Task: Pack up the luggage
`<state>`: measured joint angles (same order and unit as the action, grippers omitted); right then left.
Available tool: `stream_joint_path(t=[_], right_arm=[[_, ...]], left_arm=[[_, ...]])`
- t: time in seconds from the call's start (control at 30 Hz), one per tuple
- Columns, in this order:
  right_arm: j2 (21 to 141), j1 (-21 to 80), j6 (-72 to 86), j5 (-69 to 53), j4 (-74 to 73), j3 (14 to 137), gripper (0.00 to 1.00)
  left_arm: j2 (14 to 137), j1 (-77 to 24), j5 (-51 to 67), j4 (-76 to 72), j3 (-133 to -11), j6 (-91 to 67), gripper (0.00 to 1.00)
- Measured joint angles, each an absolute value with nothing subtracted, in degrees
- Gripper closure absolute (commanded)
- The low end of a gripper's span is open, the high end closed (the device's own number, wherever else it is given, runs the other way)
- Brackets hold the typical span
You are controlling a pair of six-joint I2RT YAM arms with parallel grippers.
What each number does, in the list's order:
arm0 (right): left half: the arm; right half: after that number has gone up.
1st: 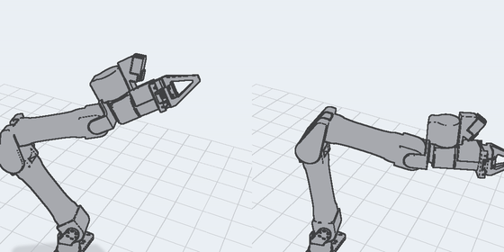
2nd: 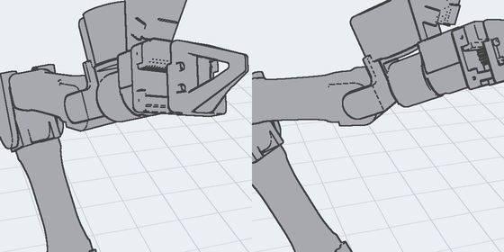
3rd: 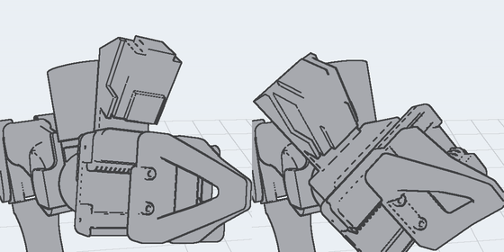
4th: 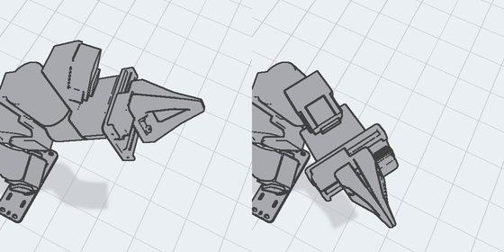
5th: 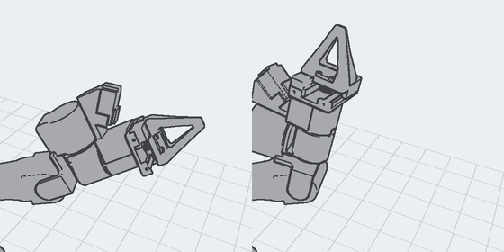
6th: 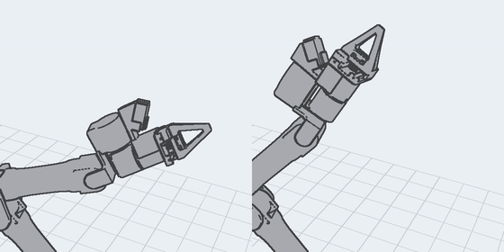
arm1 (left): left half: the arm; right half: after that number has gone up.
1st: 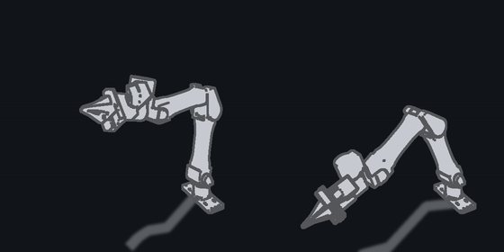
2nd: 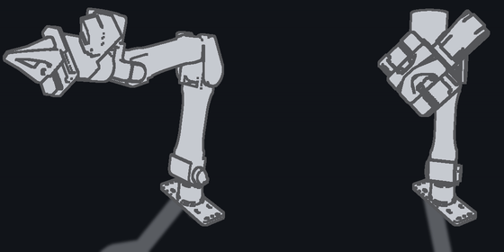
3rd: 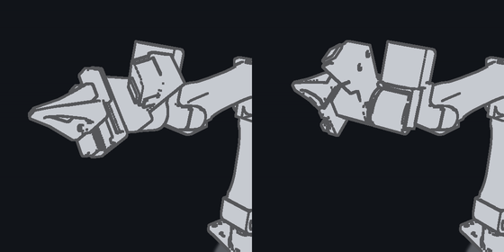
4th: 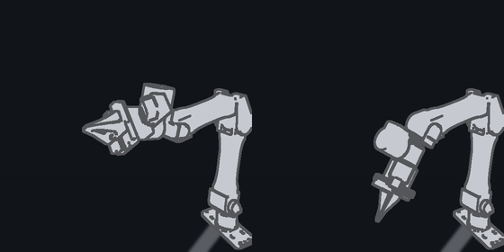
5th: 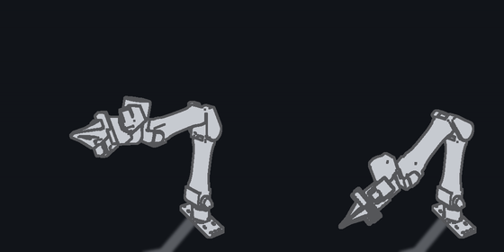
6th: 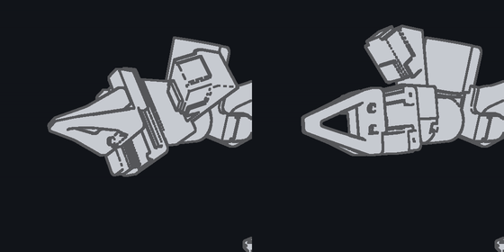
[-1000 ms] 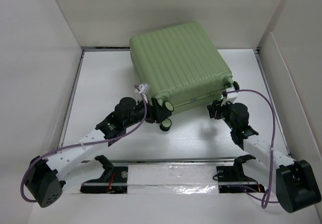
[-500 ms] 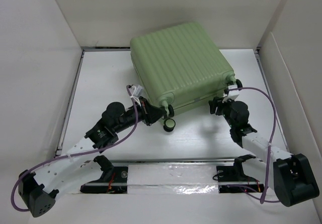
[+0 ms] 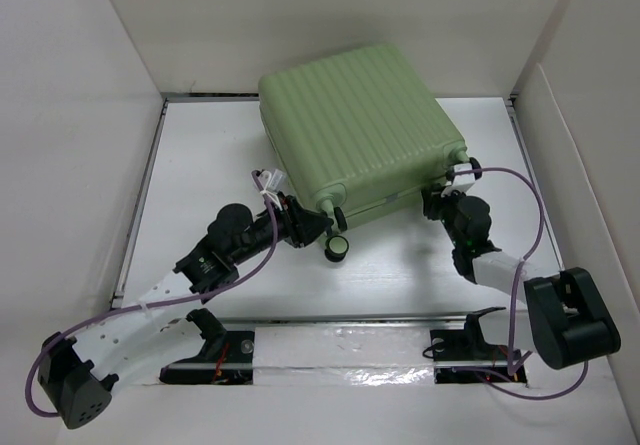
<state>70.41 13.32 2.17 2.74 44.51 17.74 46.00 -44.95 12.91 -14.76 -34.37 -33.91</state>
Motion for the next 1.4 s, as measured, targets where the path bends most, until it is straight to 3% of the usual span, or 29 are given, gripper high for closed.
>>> stream_joint_path(t=[0.07, 0.1, 0.23, 0.3, 0.4, 0.53, 0.7, 0.83, 0.97, 1.13, 1.4], right_arm=[[71.9, 13.4, 2.1, 2.1, 46.8, 17.7, 0.76], [72.4, 13.5, 2.0, 2.1, 48.1, 17.7, 0.8], [76.6, 14.8, 1.7, 2.7, 52.1, 17.8, 1.0], [77.9, 15.7, 1.7, 4.2, 53.7, 17.9, 1.0], [78.4, 17.5, 1.4, 7.4, 54.5, 17.9, 1.0], [78.0, 20.4, 1.0, 12.7, 54.2, 17.8, 1.0], [73.6, 26.9, 0.7, 16.8, 49.3, 17.8, 1.0], [69.8, 34.2, 0.9, 17.8, 43.7, 18.1, 1.0], [70.0, 46.1, 2.4, 18.3, 39.3, 20.7, 1.0], [78.3, 59.8, 6.7, 21.1, 41.1, 26.1, 1.0], [100.6, 69.5, 12.5, 39.2, 65.8, 33.7, 1.0]], left_arm=[[46.0, -44.9, 12.3, -14.2, -34.2, -33.9, 0.66], [46.0, -44.9, 11.9, -13.9, -34.2, -33.9, 0.53], [45.7, -44.9, 10.9, -13.3, -34.2, -33.5, 0.31], [45.7, -44.9, 10.4, -13.1, -34.2, -33.5, 0.25], [46.5, -44.9, 10.3, -13.3, -34.2, -33.5, 0.25], [49.6, -44.9, 10.4, -14.2, -34.2, -33.5, 0.35], [54.2, -44.9, 10.0, -15.4, -34.3, -33.5, 0.68], [56.1, -44.9, 9.6, -15.7, -34.8, -33.7, 0.77], [56.6, -44.9, 9.4, -15.5, -35.4, -34.4, 0.82], [59.0, -45.1, 9.3, -13.2, -38.5, -34.9, 0.87], [60.2, -40.5, 11.4, 1.8, -46.8, -35.2, 0.9]])
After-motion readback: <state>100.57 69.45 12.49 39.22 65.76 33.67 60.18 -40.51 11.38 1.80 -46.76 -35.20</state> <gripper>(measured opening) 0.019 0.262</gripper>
